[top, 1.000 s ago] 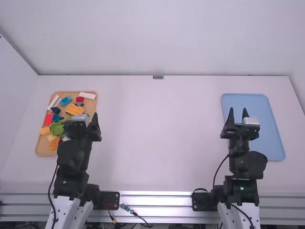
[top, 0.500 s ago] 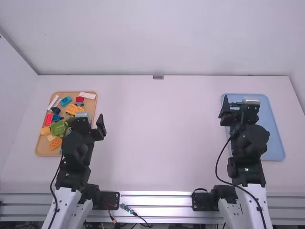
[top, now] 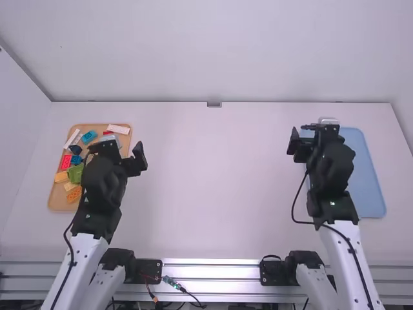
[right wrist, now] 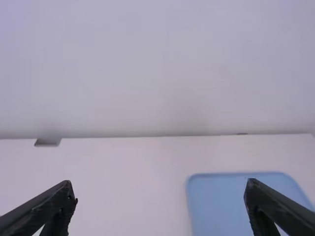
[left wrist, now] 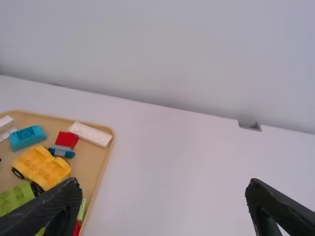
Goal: Assemble lego blocks to make yellow taxi
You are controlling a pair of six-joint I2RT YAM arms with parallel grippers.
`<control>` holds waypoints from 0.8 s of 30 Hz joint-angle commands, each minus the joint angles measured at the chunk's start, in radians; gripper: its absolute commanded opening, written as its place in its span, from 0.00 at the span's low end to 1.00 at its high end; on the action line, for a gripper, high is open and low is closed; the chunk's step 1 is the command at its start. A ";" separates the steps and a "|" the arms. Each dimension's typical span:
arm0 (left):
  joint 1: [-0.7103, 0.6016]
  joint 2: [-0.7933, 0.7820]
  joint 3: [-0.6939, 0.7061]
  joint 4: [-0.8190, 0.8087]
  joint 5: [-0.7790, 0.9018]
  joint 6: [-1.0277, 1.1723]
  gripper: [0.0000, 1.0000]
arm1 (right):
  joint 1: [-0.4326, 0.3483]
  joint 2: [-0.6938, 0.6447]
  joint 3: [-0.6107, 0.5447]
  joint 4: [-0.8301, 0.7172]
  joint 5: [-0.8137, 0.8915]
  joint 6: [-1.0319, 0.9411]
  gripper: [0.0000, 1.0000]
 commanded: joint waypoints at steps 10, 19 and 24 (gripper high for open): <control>-0.008 0.132 0.029 0.093 -0.005 -0.026 0.99 | 0.016 0.145 0.030 0.040 -0.018 0.005 0.99; -0.007 0.223 0.029 0.083 -0.056 -0.117 0.99 | 0.054 0.209 0.030 0.047 -0.023 0.002 0.99; -0.007 0.232 0.029 0.087 -0.053 -0.126 0.99 | 0.053 0.210 0.030 0.047 -0.026 0.031 0.99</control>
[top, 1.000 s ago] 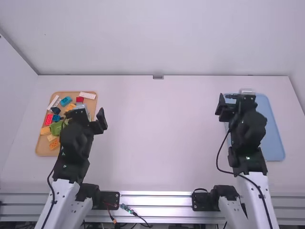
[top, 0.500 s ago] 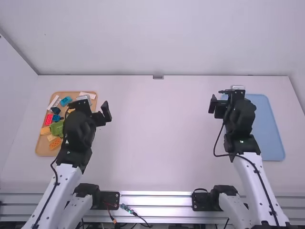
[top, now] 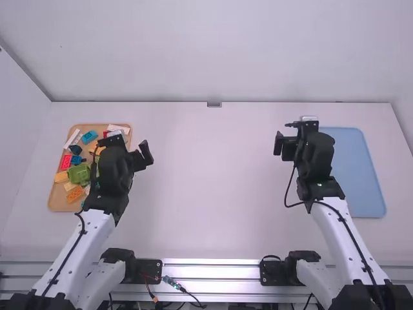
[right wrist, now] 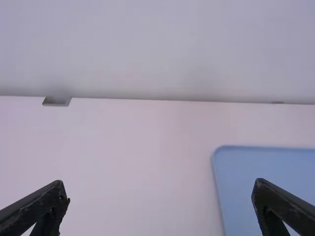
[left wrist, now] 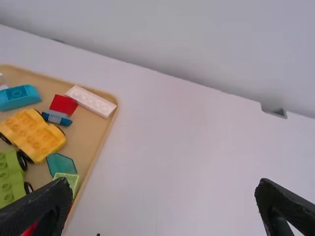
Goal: Assemble lego blocks to make yellow taxi
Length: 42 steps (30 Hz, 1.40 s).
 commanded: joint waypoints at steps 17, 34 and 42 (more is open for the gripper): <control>0.149 0.334 0.495 -0.449 -0.015 -0.141 0.99 | 0.003 0.004 0.030 -0.007 -0.029 0.007 0.99; 0.511 1.045 1.263 -0.966 0.256 -0.173 0.99 | 0.003 0.004 0.030 -0.005 -0.030 0.011 0.99; 0.528 1.222 1.362 -1.058 0.249 -0.165 0.99 | 0.003 0.004 0.030 -0.004 -0.029 0.018 0.99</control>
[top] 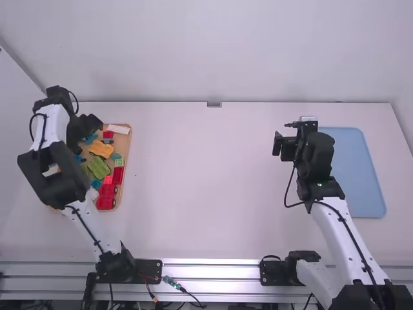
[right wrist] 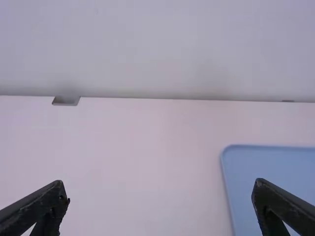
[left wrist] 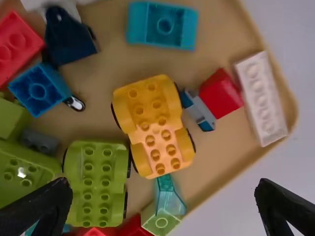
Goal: Assemble lego blocks to make yellow taxi
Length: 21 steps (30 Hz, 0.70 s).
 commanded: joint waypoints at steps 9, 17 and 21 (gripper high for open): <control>-0.009 0.043 0.018 -0.043 0.018 -0.060 0.99 | 0.003 0.004 0.030 -0.001 0.004 0.005 0.99; -0.024 0.043 0.017 -0.045 0.044 -0.087 0.93 | 0.003 0.004 0.030 0.000 0.005 0.005 0.99; -0.025 0.043 0.017 -0.043 0.072 -0.085 0.85 | 0.003 0.004 0.030 0.000 0.004 0.005 0.99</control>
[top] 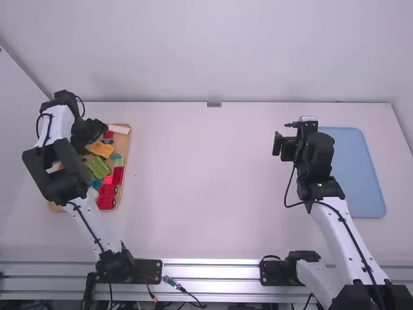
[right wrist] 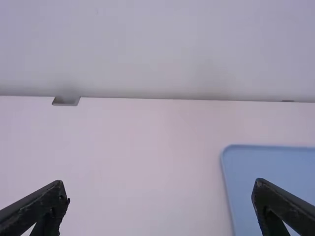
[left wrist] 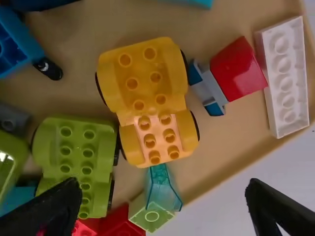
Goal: Assemble lego blocks to make yellow taxi
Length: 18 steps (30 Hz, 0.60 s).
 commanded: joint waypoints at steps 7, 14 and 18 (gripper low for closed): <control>-0.024 -0.003 -0.051 0.070 0.021 -0.054 0.79 | 0.003 0.004 0.030 0.003 0.005 0.002 0.99; -0.021 -0.003 -0.084 0.087 0.018 -0.055 0.81 | 0.003 0.004 0.030 0.012 0.005 0.003 0.99; -0.021 -0.003 -0.107 0.117 0.021 -0.054 0.81 | 0.003 0.004 0.030 0.006 0.005 0.003 0.99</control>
